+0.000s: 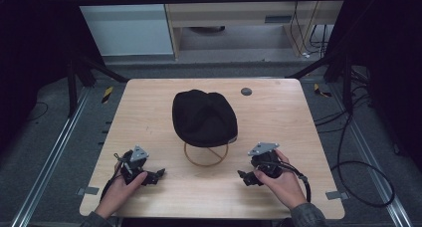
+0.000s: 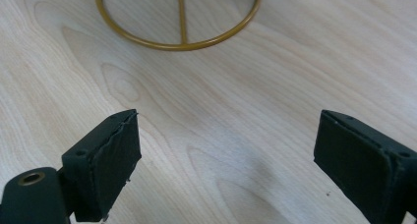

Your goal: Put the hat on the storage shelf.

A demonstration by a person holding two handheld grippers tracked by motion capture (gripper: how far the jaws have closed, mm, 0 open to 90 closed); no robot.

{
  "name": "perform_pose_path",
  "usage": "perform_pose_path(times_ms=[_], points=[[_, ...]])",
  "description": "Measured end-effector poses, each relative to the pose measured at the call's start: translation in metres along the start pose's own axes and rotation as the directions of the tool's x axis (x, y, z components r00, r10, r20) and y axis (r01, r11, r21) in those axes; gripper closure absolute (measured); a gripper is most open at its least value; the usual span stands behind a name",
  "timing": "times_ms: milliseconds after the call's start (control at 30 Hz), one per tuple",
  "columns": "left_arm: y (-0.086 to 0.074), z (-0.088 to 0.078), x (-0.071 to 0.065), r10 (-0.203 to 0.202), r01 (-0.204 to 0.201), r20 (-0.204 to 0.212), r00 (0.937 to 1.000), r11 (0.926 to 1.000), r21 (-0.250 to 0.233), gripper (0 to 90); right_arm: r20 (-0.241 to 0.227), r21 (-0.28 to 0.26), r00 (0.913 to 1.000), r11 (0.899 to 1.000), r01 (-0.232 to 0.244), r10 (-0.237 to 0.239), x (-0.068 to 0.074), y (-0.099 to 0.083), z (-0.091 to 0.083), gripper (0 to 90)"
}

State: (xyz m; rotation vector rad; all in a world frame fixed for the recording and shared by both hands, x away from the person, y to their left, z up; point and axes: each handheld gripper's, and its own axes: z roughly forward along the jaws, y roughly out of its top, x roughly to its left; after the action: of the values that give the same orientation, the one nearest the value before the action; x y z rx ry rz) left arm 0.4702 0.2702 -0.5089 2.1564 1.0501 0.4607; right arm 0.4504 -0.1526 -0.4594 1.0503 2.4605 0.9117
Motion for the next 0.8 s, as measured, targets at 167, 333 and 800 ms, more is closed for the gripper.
perform_pose_path(times_ms=[167,333,800], points=[[0.000,0.000,0.000,0.000,0.000,0.000,1.0000,1.0000,0.000,0.0,-0.015,0.010,0.9998,1.000,-0.010,0.010,0.001,0.000,0.007,10.5],[0.000,0.000,0.000,0.000,0.000,0.000,1.0000,1.0000,0.000,0.0,-0.006,0.002,0.9998,1.000,-0.021,0.021,-0.001,0.000,0.012,10.6],[0.000,0.000,0.000,0.000,0.000,0.000,1.0000,1.0000,0.000,0.0,0.043,-0.057,0.9904,0.990,-0.129,0.131,-0.026,0.003,0.026,11.1]])
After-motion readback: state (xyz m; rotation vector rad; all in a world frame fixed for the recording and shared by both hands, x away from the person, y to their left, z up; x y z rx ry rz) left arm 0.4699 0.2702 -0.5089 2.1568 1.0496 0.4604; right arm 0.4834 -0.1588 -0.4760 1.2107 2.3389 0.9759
